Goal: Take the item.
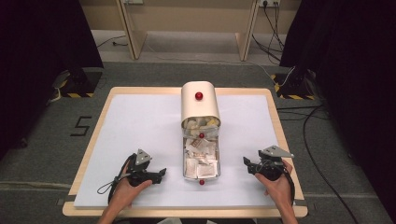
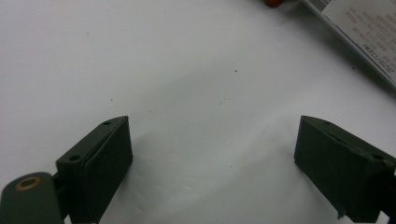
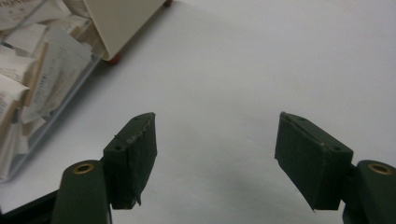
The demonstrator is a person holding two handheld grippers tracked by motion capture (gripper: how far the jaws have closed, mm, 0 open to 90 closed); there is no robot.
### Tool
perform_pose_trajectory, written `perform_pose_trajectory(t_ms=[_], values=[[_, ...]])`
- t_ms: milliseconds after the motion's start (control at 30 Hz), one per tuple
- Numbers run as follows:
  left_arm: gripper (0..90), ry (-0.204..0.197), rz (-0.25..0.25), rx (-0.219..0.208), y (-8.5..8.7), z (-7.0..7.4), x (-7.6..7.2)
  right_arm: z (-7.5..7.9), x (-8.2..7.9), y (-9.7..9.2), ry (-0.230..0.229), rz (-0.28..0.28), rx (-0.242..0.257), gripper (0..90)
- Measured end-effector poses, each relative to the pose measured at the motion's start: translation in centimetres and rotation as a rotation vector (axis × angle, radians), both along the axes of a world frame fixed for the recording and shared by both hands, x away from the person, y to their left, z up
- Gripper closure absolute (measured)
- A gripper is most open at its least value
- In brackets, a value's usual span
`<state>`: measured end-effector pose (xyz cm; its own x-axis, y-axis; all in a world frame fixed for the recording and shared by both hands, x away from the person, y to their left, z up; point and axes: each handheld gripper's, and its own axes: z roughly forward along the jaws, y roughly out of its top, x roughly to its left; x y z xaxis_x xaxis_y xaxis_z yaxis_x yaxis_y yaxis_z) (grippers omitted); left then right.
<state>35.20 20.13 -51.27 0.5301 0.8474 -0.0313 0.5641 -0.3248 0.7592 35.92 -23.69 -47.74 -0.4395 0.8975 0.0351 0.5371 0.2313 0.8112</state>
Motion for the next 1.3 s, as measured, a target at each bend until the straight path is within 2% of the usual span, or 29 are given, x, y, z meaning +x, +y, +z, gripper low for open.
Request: perform_pose_trajectory(t_ms=[200,500,800,1300], values=[[10.8,0.000,0.000,0.001,0.0,0.0,0.0,1.0,-0.5,1.2,-0.026,0.032,0.024,31.0],[10.8,0.000,0.000,0.000,0.0,0.0,0.0,1.8,-1.1,3.0,-0.049,0.081,0.026,31.6],[10.8,0.000,-0.001,0.002,0.0,0.0,0.0,3.3,-1.9,4.4,-0.088,0.124,0.037,32.4],[10.8,0.000,0.000,0.001,0.0,0.0,0.0,5.0,-3.1,6.6,-0.116,0.207,0.056,32.7]])
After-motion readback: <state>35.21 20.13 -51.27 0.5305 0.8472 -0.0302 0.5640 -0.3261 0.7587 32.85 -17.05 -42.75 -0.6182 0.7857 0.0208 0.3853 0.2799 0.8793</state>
